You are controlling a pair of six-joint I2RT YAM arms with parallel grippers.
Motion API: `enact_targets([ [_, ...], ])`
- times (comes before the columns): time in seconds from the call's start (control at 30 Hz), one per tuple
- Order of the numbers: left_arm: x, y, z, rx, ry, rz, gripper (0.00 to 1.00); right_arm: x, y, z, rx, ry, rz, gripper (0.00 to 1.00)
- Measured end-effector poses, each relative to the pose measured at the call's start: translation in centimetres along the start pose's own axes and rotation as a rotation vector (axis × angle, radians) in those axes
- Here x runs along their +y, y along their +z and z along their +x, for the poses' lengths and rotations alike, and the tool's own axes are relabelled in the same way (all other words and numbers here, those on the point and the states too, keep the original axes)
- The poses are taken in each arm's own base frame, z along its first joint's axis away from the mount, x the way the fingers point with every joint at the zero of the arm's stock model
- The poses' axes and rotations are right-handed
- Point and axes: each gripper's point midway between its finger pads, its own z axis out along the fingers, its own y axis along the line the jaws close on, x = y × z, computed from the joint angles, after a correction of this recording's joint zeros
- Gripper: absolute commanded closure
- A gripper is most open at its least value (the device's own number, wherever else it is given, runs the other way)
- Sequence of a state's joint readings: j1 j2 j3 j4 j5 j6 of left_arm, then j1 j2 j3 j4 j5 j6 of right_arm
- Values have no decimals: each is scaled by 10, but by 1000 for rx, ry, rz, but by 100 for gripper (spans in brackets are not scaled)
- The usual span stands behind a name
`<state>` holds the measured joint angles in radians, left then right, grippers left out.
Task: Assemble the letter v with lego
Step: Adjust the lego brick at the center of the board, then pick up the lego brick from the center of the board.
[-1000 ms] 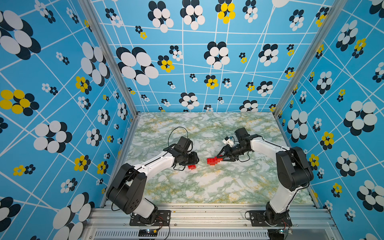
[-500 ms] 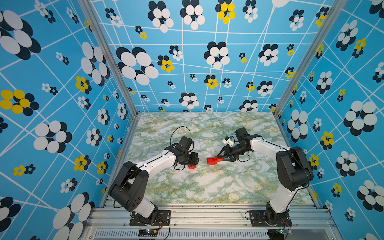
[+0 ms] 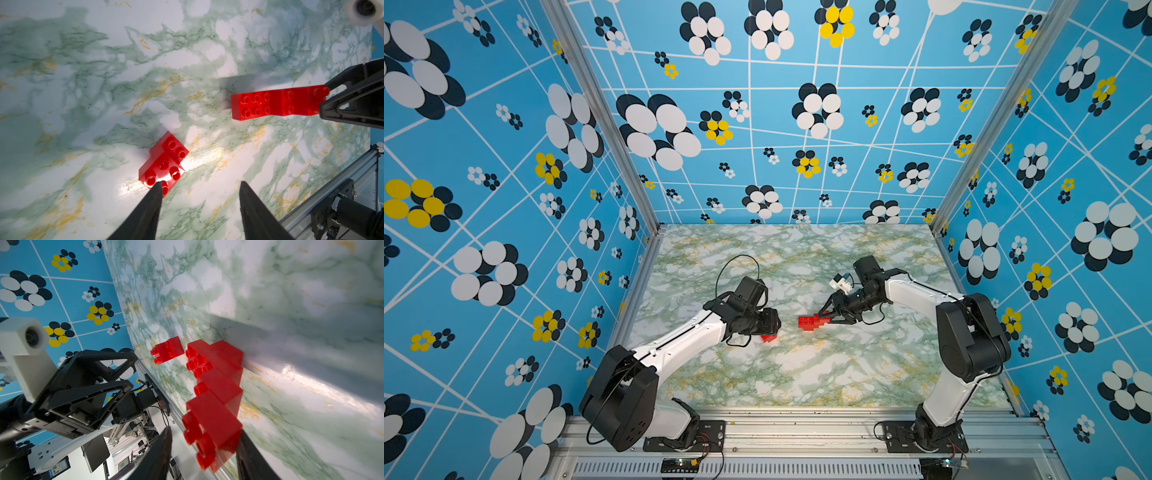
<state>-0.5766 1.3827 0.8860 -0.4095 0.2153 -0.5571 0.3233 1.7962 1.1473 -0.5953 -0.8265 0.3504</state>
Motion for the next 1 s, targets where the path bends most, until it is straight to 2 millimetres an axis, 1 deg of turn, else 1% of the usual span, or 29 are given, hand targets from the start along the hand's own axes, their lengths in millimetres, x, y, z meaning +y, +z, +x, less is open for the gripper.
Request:
enact_targets([
  [0.07, -1, -2, -3, -4, 13, -4, 37, 0, 0, 0, 0, 0, 0, 49],
  [0.13, -1, 1, -4, 7, 49, -11, 33, 0, 0, 0, 0, 0, 0, 50],
  [0.23, 4, 12, -1, 59, 121, -40, 29, 0, 0, 0, 0, 0, 0, 49],
  [0.33, 14, 24, 5, 111, 201, -78, 25, -1, 0, 0, -1, -2, 3, 50],
  [0.4, 18, 28, 7, 136, 249, -97, 22, -1, 0, 0, -1, -3, 4, 49],
  [0.53, 18, 30, 4, 149, 316, -98, 20, -1, 0, 0, -1, -3, 6, 49],
  [0.63, 18, 33, 7, 169, 346, -94, 23, -1, 0, 0, -1, -2, 7, 50],
  [0.77, 19, 35, 13, 195, 359, -79, 32, -1, 0, 0, 0, -1, 7, 49],
  [0.87, 21, 39, 17, 214, 368, -79, 36, -1, 0, 0, 0, -1, 7, 49],
  [1.0, 29, 46, 27, 269, 371, -98, 36, -1, 0, 0, 0, -1, 7, 49],
])
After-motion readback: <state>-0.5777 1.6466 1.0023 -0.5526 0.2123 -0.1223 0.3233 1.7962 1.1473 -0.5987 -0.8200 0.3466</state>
